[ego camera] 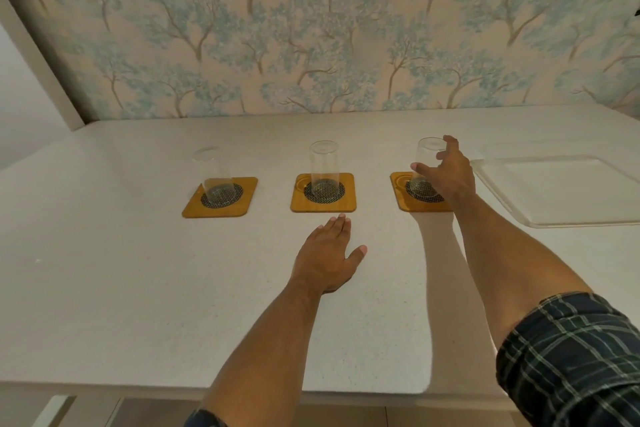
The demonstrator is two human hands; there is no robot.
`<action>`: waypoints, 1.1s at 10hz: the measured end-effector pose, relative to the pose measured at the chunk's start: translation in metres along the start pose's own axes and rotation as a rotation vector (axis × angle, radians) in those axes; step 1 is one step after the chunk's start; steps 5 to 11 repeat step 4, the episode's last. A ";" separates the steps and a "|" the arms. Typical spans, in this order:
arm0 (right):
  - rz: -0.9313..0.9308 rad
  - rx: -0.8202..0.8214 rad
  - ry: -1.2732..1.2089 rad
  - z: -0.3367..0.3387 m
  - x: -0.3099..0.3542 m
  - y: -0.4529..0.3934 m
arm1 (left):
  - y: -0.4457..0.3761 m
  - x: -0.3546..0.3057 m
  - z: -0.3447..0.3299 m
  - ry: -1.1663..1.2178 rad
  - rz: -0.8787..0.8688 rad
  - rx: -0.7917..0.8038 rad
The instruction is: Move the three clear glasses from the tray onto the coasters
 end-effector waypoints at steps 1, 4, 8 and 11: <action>0.016 -0.001 0.020 0.000 0.001 0.000 | 0.000 0.000 0.000 0.004 -0.005 -0.015; 0.220 -0.248 0.279 0.020 0.020 0.026 | -0.003 0.011 0.012 0.266 0.082 -0.028; 0.220 -0.248 0.279 0.020 0.020 0.026 | -0.003 0.011 0.012 0.266 0.082 -0.028; 0.220 -0.248 0.279 0.020 0.020 0.026 | -0.003 0.011 0.012 0.266 0.082 -0.028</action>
Point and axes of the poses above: each hand's wrist, its own y-axis away from the middle knuckle, its own z-axis out of the back of the hand, x = y × z, the point moved 7 cm from there along -y, towards the middle knuckle, and after that the axes turned 2 degrees about -x, right-handed, at the moved point
